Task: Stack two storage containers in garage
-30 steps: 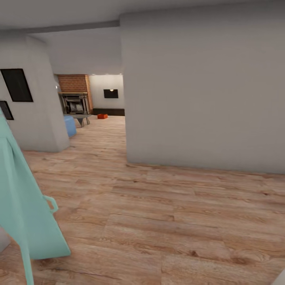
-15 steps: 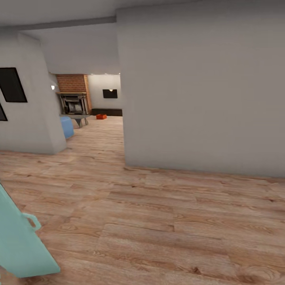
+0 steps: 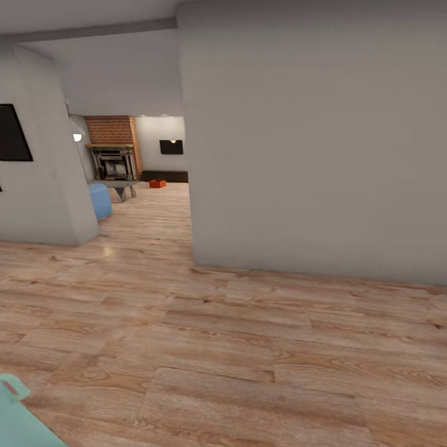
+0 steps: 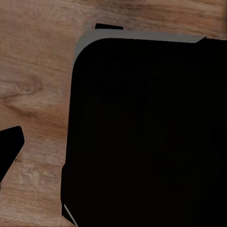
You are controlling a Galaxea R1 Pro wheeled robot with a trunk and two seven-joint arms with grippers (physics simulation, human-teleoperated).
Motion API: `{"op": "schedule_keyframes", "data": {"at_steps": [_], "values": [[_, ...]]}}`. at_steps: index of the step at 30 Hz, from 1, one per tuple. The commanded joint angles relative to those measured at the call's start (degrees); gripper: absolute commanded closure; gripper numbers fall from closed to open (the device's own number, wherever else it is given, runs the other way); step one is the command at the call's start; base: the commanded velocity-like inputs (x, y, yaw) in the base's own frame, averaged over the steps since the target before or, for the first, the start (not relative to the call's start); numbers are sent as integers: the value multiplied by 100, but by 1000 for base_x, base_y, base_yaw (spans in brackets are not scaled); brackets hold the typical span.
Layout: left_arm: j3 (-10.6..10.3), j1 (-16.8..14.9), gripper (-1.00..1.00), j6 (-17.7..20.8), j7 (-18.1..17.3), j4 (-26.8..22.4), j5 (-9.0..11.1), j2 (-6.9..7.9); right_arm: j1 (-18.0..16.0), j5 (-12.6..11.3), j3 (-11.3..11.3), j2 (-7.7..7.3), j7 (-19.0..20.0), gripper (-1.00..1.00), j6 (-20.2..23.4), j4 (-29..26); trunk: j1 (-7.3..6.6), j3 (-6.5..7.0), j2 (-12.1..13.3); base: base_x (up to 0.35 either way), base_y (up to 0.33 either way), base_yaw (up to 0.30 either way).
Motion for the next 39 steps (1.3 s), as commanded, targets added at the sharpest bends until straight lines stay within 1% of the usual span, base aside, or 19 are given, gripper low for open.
{"op": "schedule_keyframes", "data": {"at_steps": [1,6,9,39], "values": [[-7,-2,-100,-13,-1,1,47,0,-6,-47,50,6,-3,-100,-33,15,3,-5,-2,315,-4,0],[-7,-2,-100,-13,-1,1,47,0,-6,-44,43,4,-3,-100,-33,14,3,-5,-2,315,-1,25],[-7,-2,-100,-13,-1,1,47,0,-6,-48,41,6,-3,-100,-36,16,3,-5,-2,315,0,178],[-7,-2,-100,-13,-1,1,47,0,-6,-50,42,0,-3,-100,-37,17,3,-5,-2,315,0,268]]}}
